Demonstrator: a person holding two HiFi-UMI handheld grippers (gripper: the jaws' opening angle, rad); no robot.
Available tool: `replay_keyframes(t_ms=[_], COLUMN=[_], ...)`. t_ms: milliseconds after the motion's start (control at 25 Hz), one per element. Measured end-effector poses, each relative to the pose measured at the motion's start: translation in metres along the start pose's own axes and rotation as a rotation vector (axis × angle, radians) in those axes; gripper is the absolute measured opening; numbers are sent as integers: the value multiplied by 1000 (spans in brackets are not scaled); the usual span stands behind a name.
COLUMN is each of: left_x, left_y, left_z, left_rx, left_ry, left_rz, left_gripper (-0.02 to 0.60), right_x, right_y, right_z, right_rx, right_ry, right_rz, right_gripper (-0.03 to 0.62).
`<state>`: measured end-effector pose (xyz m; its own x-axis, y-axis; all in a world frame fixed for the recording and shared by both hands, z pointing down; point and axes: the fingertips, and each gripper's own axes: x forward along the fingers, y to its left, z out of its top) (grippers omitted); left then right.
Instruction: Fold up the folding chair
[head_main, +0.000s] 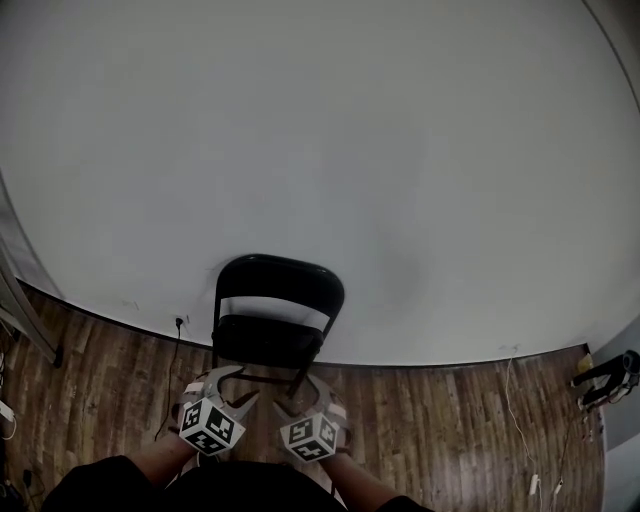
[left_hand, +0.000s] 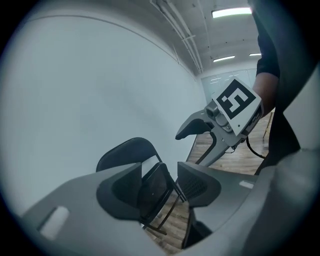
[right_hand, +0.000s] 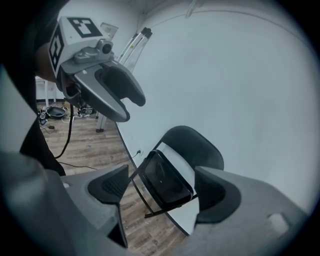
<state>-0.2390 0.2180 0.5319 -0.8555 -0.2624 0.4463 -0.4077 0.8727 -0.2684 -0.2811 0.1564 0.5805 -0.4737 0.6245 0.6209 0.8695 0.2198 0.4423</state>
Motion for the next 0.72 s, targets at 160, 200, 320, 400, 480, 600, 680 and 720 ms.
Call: replay_keyframes(t_ms=[160, 200, 320, 400, 480, 600, 680, 720], left_x=[-11, -13, -17, -16, -15, -10, -6, -6], left_y=[-18, -21, -31, -36, -40, -51, -57, -58], left_z=[18, 24, 41, 49, 55, 60, 69, 75], left_rx=[-47, -56, -86, -115, -123, -90, -133, -170], left_ry=[-29, -43, -94, -118, -125, -132, -147, -153], left_rz=[27, 36, 54, 59, 56, 34, 7, -8], left_gripper=[216, 208, 175, 158, 141, 123, 107, 98], right_x=[-25, -32, -53, -64, -74, -87, -90, -90], right_y=[2, 0, -8, -11, -13, -12, -12, -12], right_z=[3, 5, 7, 8, 10, 9, 6, 6], right_rx=[24, 26, 20, 10, 19, 84, 135, 159], right_ry=[-82, -107, -177, -217, -256, -300, -321, -331], right_rz=[63, 72, 81, 89, 110, 157, 189, 206], right_gripper=[402, 394, 330, 276, 247, 207, 196, 195])
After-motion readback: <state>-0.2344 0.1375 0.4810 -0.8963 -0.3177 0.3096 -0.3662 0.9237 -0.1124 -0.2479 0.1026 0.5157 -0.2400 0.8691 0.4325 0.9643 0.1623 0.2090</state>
